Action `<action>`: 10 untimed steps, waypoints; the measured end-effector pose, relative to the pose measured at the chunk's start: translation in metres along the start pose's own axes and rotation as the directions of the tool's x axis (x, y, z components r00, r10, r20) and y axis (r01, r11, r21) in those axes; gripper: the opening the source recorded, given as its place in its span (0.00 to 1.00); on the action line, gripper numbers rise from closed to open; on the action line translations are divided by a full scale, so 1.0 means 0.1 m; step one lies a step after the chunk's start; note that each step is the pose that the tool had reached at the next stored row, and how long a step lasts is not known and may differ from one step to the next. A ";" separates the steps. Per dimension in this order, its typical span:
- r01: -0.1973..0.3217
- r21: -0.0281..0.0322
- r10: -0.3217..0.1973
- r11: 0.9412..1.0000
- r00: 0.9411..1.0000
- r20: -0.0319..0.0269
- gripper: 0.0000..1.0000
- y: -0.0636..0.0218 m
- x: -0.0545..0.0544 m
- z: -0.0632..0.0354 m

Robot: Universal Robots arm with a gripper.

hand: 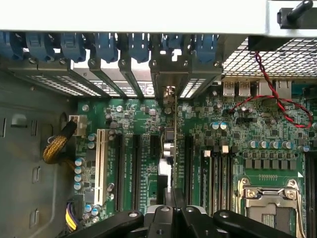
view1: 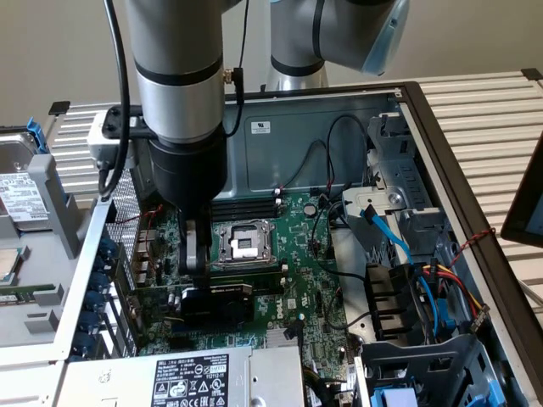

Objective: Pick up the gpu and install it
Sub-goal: 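Press down on the gpu until it lock into place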

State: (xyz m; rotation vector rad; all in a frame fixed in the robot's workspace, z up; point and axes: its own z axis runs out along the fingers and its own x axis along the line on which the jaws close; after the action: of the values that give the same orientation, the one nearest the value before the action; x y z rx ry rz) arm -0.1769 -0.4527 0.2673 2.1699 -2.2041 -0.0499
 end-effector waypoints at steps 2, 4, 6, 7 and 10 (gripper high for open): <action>0.001 0.000 -0.001 1.000 1.000 -0.001 0.11 0.000 0.00 0.009; 0.001 0.000 -0.001 1.000 1.000 -0.001 0.11 -0.001 0.00 0.015; 0.002 0.000 -0.002 1.000 1.000 0.000 0.11 0.000 0.00 0.015; 0.002 0.001 -0.002 1.000 1.000 0.002 0.11 0.001 0.00 -0.018; 0.002 0.000 -0.002 1.000 1.000 0.000 0.11 0.014 0.00 -0.161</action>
State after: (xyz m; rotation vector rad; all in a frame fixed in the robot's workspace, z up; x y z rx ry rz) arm -0.1773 -0.4527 0.2835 2.1723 -2.2022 -0.0499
